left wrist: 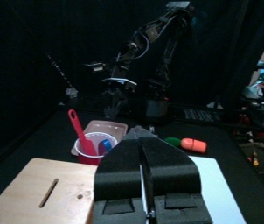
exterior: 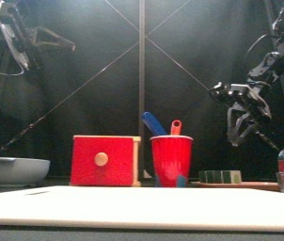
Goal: Place sushi on board then cut the sushi with the knife then place the pieces on the plate
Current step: Place the sushi on the board
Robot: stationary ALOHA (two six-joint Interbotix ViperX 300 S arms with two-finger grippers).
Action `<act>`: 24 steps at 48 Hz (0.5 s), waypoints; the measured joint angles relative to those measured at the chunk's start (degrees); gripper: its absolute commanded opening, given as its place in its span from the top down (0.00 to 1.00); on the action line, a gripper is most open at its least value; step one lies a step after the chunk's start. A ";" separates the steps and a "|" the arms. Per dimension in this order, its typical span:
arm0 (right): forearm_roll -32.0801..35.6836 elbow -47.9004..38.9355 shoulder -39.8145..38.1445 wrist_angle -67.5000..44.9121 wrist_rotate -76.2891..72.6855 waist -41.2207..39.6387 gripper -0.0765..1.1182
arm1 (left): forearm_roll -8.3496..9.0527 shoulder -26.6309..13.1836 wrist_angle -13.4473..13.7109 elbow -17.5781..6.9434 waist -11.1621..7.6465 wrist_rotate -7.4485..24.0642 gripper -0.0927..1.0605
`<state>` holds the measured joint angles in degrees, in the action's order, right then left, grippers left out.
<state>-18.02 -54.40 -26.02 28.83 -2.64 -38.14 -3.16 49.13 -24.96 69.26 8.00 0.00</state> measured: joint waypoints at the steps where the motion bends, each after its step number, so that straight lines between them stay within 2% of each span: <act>1: 0.00 0.09 0.35 -0.18 0.09 0.00 0.36 | 0.09 0.00 0.00 0.00 -0.09 0.00 0.83; 11: 0.00 1.67 1.85 -2.90 0.70 0.09 0.36 | -0.09 -0.09 0.00 0.44 0.00 -0.09 0.83; 24: 1.14 2.29 -0.09 -10.28 0.79 1.67 0.36 | -1.41 -0.09 0.00 0.53 0.09 -0.09 0.83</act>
<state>-16.88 -52.12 -26.10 18.54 -1.85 -36.47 -4.57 49.04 -24.96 69.79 8.09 -0.09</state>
